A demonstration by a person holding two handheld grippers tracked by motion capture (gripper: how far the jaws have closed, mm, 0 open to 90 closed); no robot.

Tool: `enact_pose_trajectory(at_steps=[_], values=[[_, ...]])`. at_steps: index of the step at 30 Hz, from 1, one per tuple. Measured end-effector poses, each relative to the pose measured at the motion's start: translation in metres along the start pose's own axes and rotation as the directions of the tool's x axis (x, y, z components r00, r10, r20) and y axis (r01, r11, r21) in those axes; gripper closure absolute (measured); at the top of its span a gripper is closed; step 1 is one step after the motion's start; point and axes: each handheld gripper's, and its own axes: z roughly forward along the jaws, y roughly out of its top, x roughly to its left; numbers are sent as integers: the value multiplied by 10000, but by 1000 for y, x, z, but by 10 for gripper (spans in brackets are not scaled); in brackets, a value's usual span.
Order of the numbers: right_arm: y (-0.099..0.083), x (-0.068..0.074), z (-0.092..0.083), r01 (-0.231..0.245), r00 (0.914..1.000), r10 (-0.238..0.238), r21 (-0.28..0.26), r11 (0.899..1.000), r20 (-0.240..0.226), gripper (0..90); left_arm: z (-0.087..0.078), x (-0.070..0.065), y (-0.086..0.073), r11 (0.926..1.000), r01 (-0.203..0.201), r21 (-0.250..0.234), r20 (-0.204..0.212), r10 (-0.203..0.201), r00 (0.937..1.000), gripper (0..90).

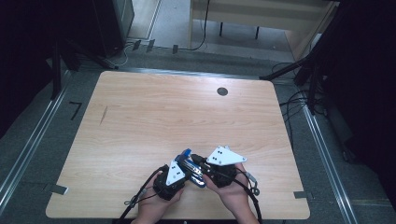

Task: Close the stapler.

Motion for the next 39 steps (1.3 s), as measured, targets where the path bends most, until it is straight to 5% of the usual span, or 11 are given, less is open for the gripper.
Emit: enact_pose_trajectory(at_steps=[39], values=[[20,2,26,300,9994,-302,-100,9995,-144,900,0,0,0,10000,-15,-18,-21,15,10000,900]])
